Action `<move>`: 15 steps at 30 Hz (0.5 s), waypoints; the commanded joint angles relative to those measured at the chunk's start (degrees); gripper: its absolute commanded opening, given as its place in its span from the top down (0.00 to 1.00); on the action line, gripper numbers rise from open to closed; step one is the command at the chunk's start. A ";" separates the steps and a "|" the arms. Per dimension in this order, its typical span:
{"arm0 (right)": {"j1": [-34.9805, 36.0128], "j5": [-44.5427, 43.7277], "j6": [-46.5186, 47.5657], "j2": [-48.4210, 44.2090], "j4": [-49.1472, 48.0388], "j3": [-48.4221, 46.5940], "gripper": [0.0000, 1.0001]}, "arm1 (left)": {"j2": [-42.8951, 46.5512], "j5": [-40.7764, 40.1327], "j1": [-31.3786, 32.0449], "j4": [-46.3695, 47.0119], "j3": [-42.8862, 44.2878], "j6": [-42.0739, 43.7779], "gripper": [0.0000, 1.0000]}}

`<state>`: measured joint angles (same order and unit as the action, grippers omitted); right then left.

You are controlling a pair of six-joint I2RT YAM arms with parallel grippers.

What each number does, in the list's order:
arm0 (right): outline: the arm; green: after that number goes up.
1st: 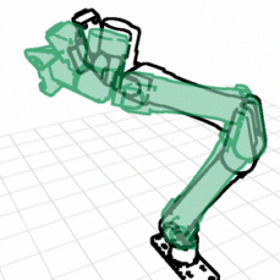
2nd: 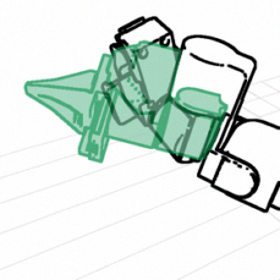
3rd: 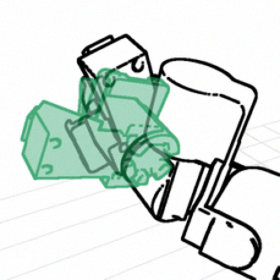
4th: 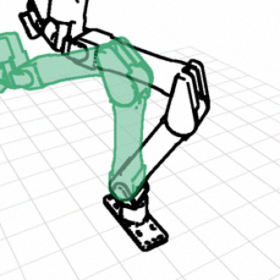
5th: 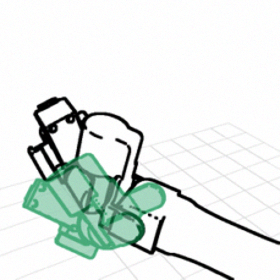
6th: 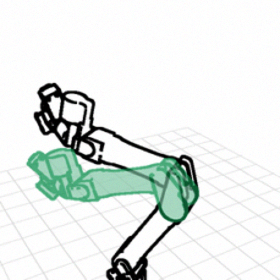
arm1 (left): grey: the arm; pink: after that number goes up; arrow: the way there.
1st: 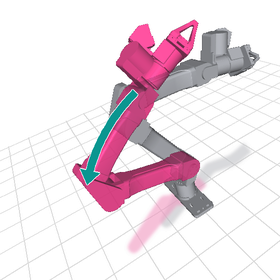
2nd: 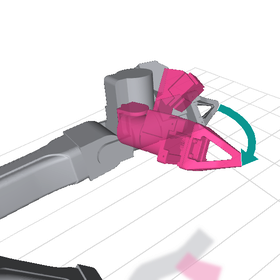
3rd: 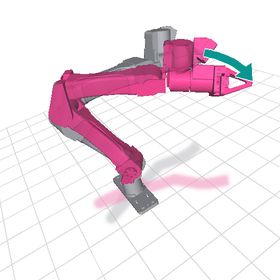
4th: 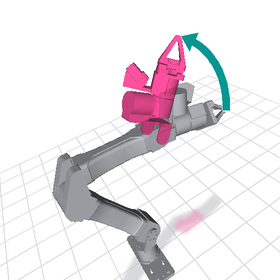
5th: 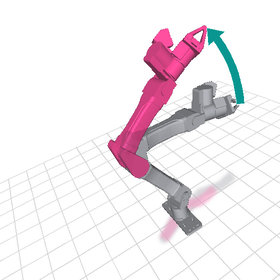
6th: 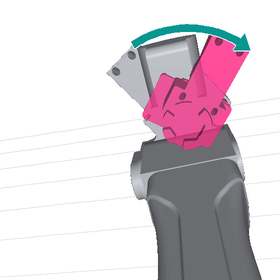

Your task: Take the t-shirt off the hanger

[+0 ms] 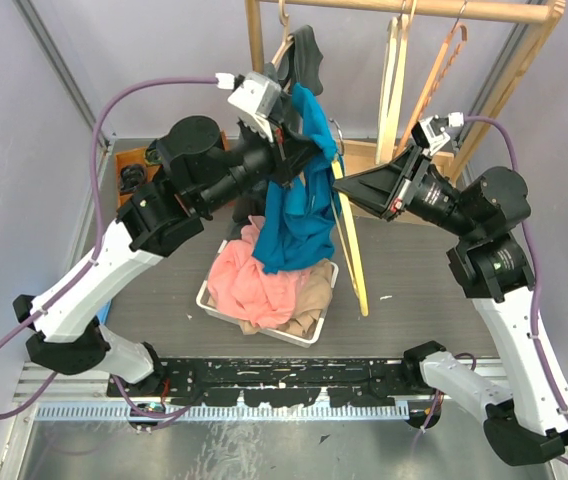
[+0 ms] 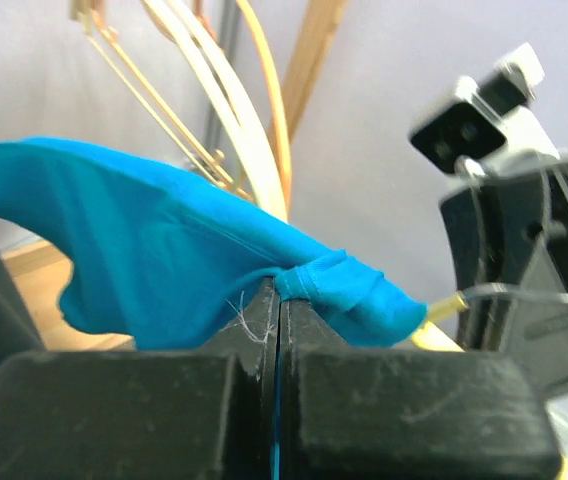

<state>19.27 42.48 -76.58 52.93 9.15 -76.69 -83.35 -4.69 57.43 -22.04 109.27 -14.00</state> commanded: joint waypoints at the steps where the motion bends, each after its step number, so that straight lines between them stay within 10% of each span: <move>1: -0.20 -0.11 1.37 -2.39 -3.38 -0.15 0.99 | -2.05 -12.61 -0.45 -3.24 8.13 -0.63 1.00; 15: -0.20 4.89 7.66 -9.07 8.13 -0.79 0.99 | -9.09 -25.01 -0.85 -7.25 22.07 2.28 1.00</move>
<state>19.27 44.99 -72.20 46.59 15.94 -76.05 -93.30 -25.45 56.77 -30.24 129.43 -13.41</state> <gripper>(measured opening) 0.156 0.011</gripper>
